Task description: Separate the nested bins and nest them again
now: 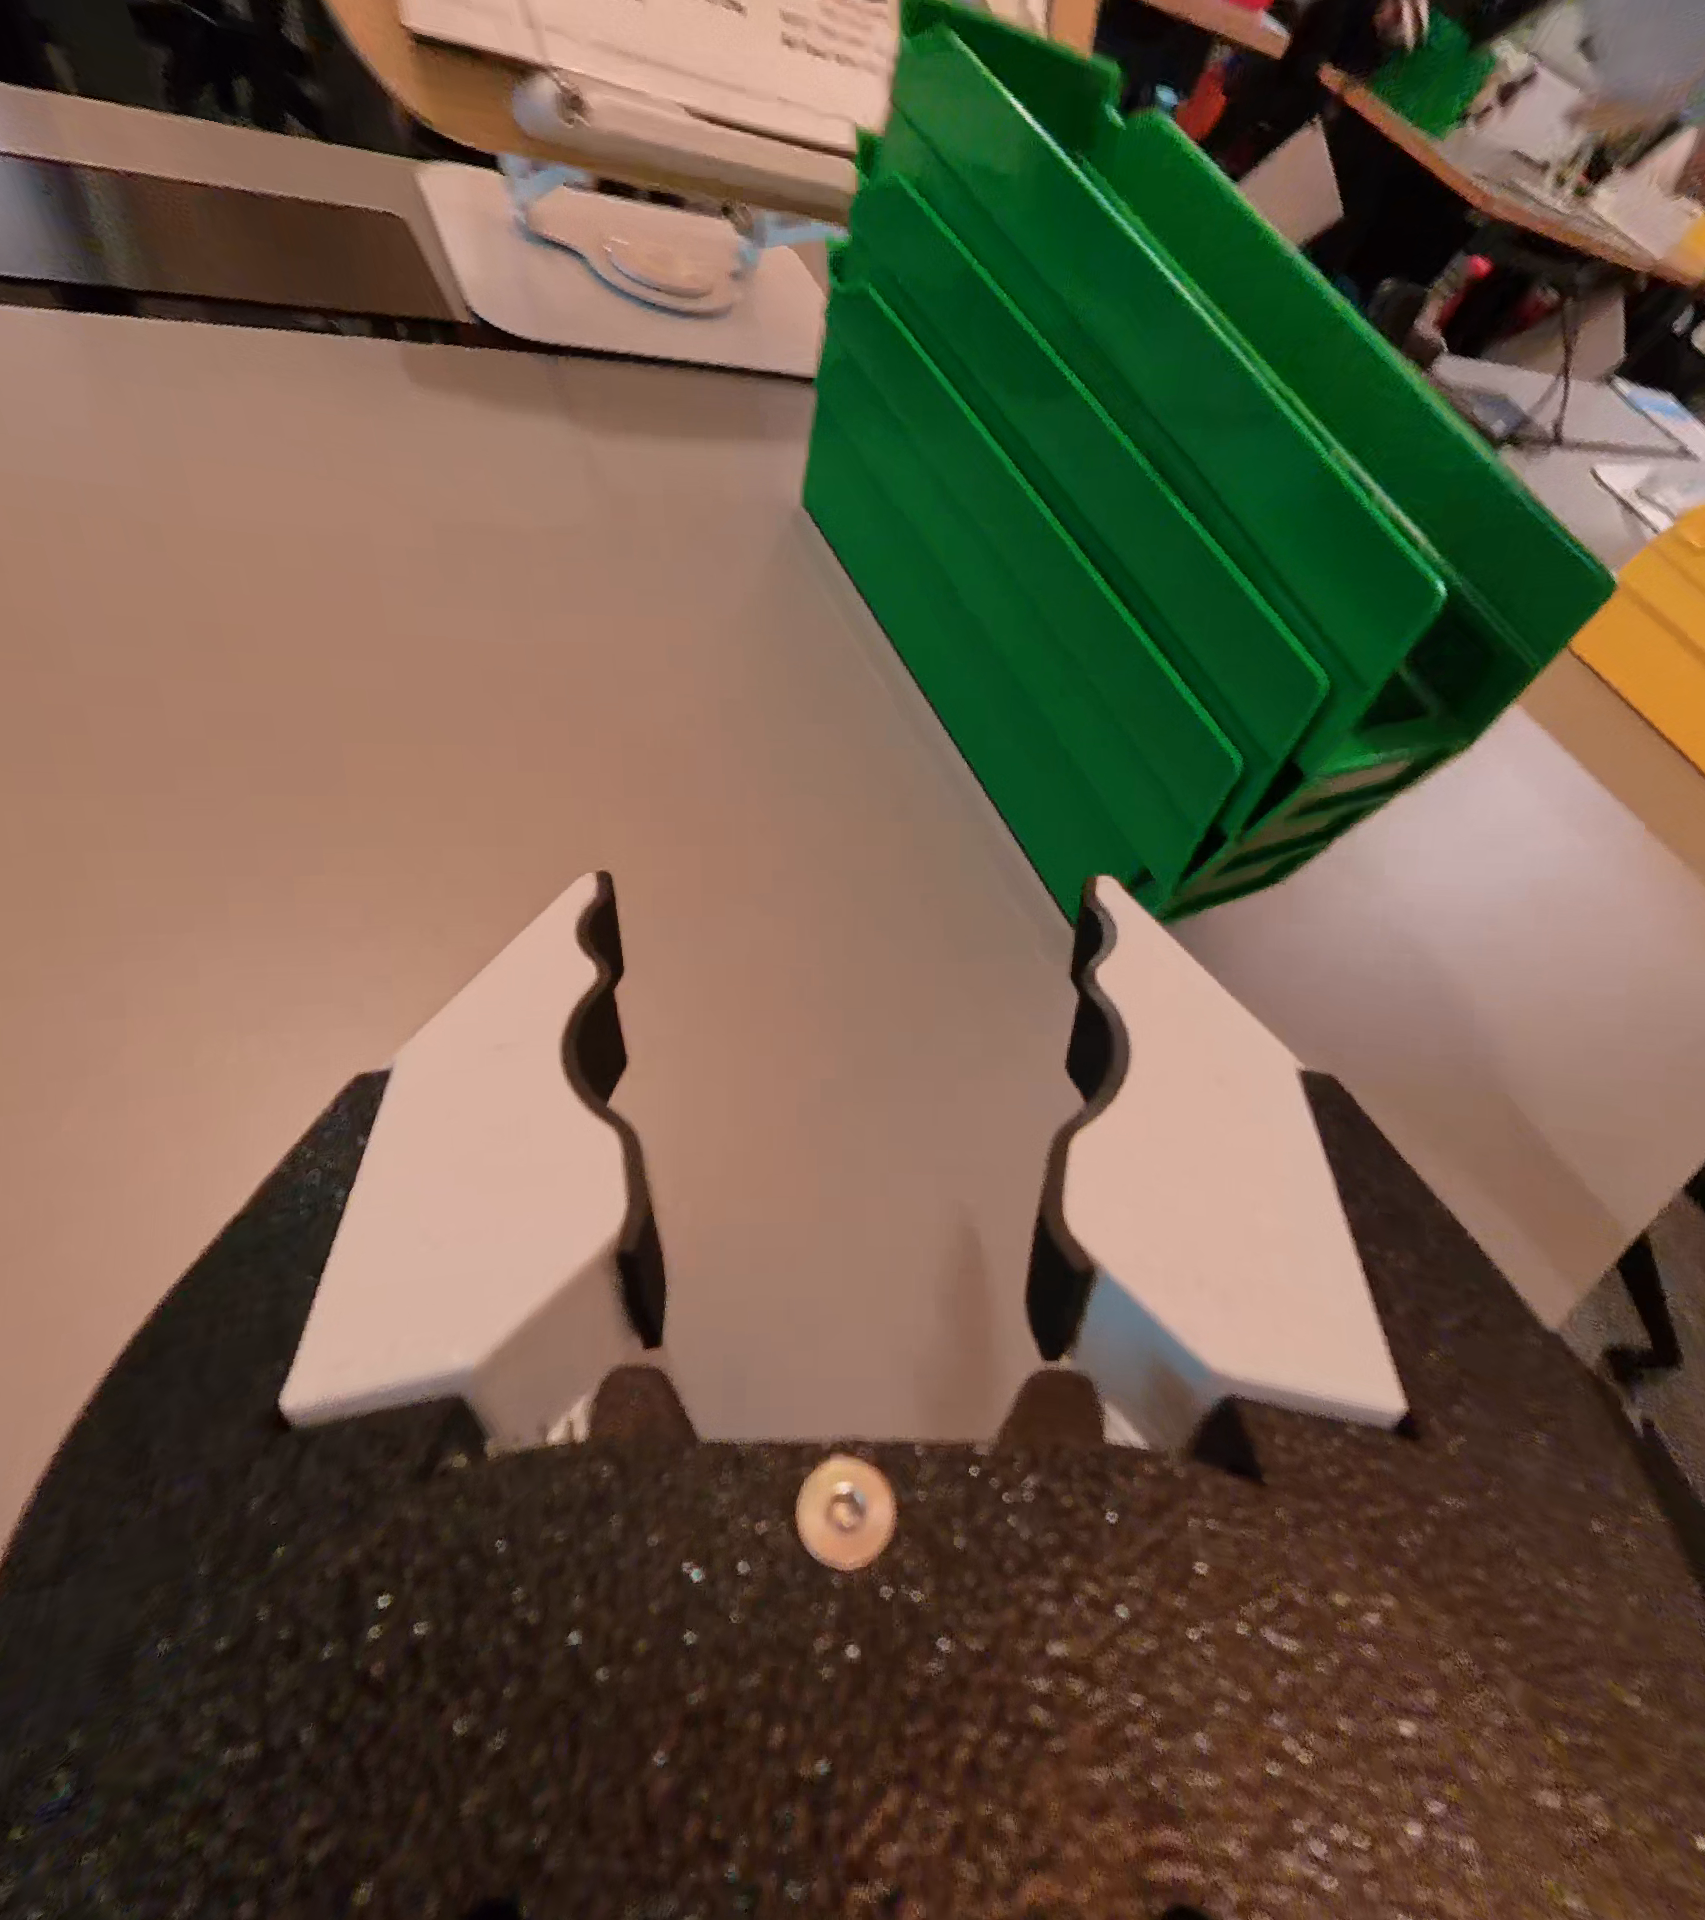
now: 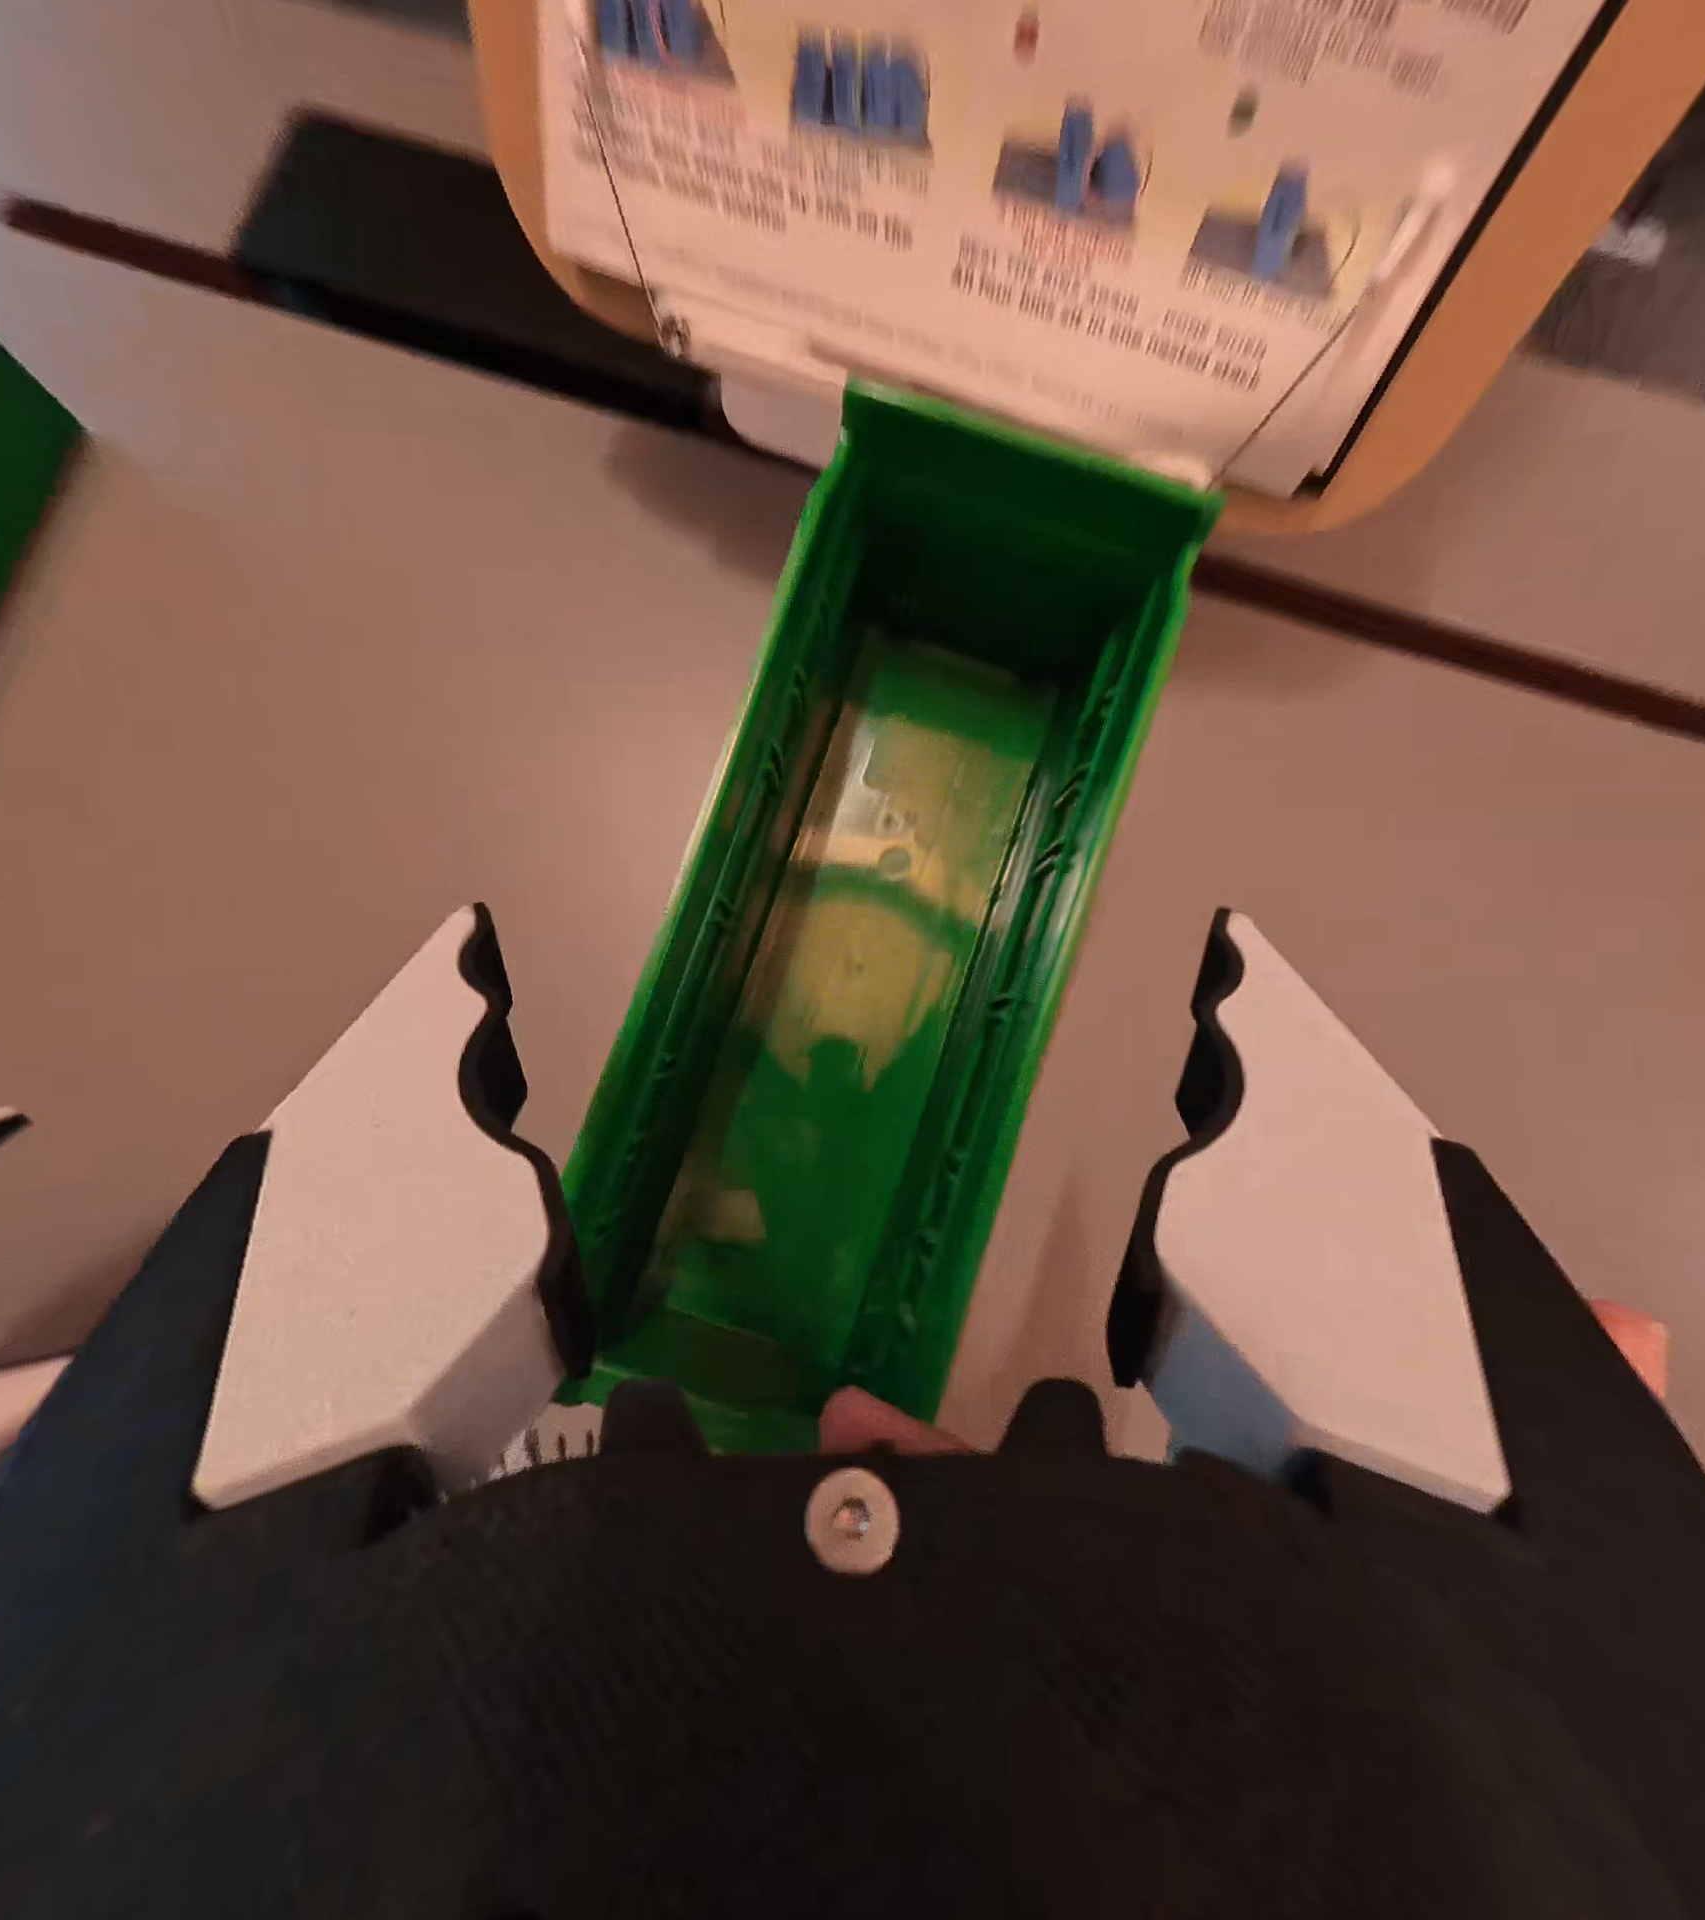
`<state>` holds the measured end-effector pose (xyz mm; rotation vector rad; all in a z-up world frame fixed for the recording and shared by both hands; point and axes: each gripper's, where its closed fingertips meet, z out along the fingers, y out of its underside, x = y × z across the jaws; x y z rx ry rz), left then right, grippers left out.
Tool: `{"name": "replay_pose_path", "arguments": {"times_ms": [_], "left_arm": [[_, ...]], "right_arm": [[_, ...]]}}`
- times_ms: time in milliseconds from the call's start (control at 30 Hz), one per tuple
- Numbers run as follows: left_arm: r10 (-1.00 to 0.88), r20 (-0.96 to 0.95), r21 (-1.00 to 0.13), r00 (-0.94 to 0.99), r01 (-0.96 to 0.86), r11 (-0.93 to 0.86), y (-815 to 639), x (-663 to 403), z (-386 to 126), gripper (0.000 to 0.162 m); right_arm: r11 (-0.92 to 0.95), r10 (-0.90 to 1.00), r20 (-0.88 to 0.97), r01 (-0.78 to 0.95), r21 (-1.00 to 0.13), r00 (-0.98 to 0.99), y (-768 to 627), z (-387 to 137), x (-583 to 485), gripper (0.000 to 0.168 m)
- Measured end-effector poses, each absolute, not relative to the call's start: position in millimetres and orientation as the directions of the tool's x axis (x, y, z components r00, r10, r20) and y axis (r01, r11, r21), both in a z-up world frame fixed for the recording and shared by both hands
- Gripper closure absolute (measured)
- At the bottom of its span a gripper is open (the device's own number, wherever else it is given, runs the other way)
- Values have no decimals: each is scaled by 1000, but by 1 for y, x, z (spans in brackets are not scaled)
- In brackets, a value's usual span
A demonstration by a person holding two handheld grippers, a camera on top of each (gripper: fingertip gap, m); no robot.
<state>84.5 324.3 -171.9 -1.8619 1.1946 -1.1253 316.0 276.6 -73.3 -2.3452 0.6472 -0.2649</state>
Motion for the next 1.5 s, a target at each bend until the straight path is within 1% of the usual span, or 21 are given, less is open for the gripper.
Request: {"name": "replay_pose_path", "arguments": {"times_ms": [33, 100, 200, 333, 400, 500, 567, 633, 700, 767, 867, 933, 1000, 1100, 1167, 1233, 1300, 1400, 1500], "left_arm": [[-914, 329, -853, 237, -341, -395, 331, 81, -167, 73], [-897, 355, -861, 262, -283, -423, 346, 72, -153, 62], [-886, 297, -880, 356, -257, -398, 391, 50, -133, 45], [-852, 139, -898, 505, -299, -324, 485, 20, -94, 42], [-833, 65, -886, 550, -352, -301, 532, 13, -80, 39], [-833, -25, -786, 552, -526, -325, 581, 11, -91, 31], [-846, -77, -696, 527, -636, -333, 604, 14, -111, 31], [-856, -95, -564, 509, -736, -375, 617, 11, -141, 31], [-862, -71, -453, 502, -786, -421, 618, 10, -163, 31], [-862, -81, -386, 500, -813, -435, 623, 11, -176, 31], [-841, -131, -340, 525, -821, -459, 638, 14, -187, 31], [-835, -116, -288, 537, -823, -490, 639, 15, -197, 31], [-811, -154, -242, 564, -818, -522, 647, 11, -204, 32], [-769, -97, -180, 632, -771, -611, 645, 8, -213, 32], [-748, -54, -154, 661, -746, -648, 640, 8, -217, 38], [-754, -75, -144, 653, -755, -640, 640, 7, -219, 41], [-759, -90, -134, 645, -763, -633, 638, 6, -217, 47], [-755, -81, -127, 651, -758, -640, 626, 9, -216, 55], [-725, -52, -114, 687, -725, -679, 611, 15, -213, 61]], "right_arm": [[-623, -506, 23, -347, -701, 862, 270, -66, 318, 39], [-572, -501, 35, -300, -763, 865, 251, -58, 324, 38], [-463, -499, 23, -244, -852, 866, 222, -54, 329, 38], [-353, -508, 16, -191, -916, 861, 180, -71, 334, 38], [-296, -513, -10, -188, -937, 858, 162, -85, 335, 39], [-191, -479, -74, -187, -964, 874, 148, -105, 331, 45], [-120, -474, -117, -196, -973, 873, 142, -116, 330, 45], [-80, -455, -151, -209, -975, 878, 140, -128, 326, 42], [-14, -440, -167, -193, -981, 882, 138, -128, 322, 42], [11, -424, -170, -182, -983, 890, 134, -127, 317, 40], [46, -410, -170, -165, -985, 896, 127, -118, 311, 37], [98, -401, -182, -155, -983, 898, 119, -104, 308, 37], [143, -391, -181, -134, -981, 902, 113, -91, 306, 39], [163, -395, -190, -135, -977, 899, 108, -87, 310, 41], [180, -409, -216, -153, -972, 887, 107, -89, 316, 43], [186, -395, -220, -157, -970, 892, 110, -88, 316, 46], [146, -387, -182, -134, -980, 904, 112, -91, 313, 48], [117, -448, -120, -74, -990, 886, 105, -98, 319, 51], [98, -452, -95, -56, -994, 887, 101, -101, 319, 52]]}}
